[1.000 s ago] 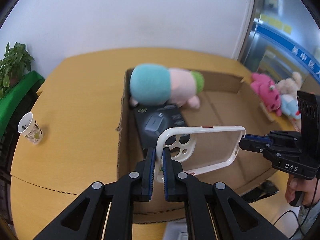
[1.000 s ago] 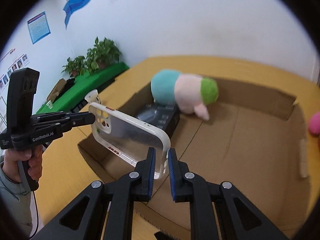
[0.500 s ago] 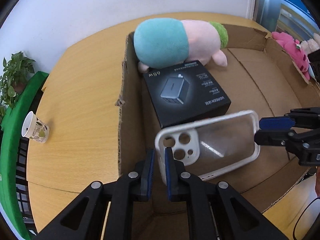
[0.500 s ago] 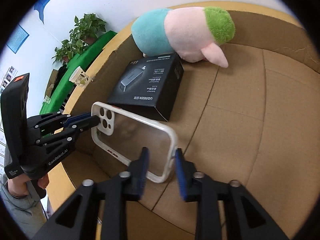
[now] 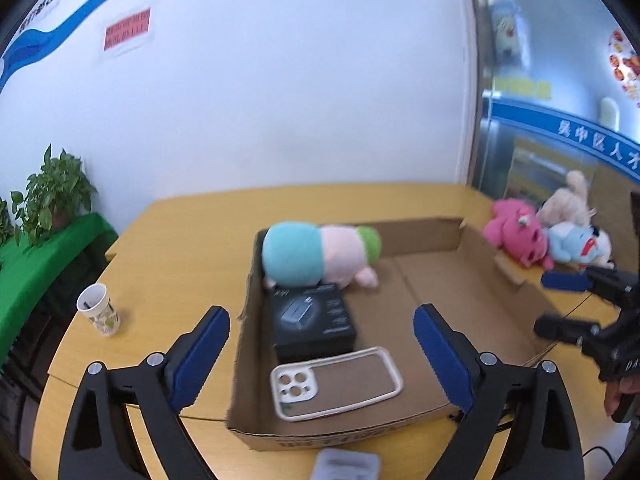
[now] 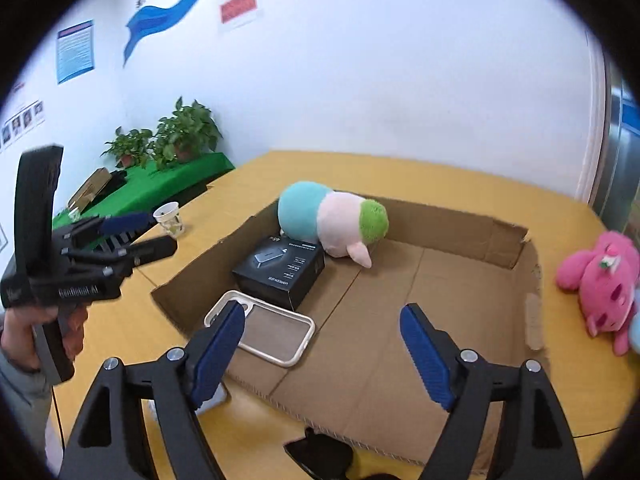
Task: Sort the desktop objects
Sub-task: 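Open the right tool and move it to the black sunglasses, then close the right tool on the sunglasses and lift them, then carry the sunglasses into the cardboard box and open the right tool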
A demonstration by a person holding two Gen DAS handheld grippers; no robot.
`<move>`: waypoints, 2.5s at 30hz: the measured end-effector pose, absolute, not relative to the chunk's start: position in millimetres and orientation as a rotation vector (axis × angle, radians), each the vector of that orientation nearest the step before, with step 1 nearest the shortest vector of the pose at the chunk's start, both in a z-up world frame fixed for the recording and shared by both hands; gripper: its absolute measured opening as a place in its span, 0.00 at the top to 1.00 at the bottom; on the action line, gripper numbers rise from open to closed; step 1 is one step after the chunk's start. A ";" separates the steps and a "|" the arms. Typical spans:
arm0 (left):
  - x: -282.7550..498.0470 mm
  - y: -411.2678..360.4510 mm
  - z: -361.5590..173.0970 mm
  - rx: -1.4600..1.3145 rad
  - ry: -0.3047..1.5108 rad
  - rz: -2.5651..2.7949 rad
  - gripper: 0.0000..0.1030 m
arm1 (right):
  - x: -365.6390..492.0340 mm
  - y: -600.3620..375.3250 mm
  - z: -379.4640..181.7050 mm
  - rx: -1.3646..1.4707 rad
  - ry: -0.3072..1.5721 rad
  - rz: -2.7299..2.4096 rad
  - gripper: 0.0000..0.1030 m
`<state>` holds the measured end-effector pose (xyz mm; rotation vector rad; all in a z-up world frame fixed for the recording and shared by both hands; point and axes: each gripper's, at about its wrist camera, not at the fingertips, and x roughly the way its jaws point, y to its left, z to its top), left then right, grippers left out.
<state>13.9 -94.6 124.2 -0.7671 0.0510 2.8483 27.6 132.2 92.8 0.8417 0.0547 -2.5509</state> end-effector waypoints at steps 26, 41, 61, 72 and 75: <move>65.5 -27.8 -8.6 -1.257 -0.369 2.283 0.11 | 86.1 142.6 -48.8 1.294 0.136 -2.027 0.21; 31.8 1.3 -47.0 -1.353 -0.557 2.017 0.69 | 89.4 121.8 -55.8 1.262 0.038 -2.152 0.45; 48.0 17.4 97.7 -1.013 -0.211 2.233 0.81 | 123.8 139.6 51.8 0.848 -0.044 -2.320 0.45; -75.2 43.6 164.8 -0.902 -0.072 2.191 0.82 | 34.0 168.6 114.6 0.690 -0.105 -2.441 0.44; -114.5 51.7 164.6 -0.925 -0.063 2.173 0.82 | -4.8 179.5 117.5 0.698 -0.168 -2.439 0.45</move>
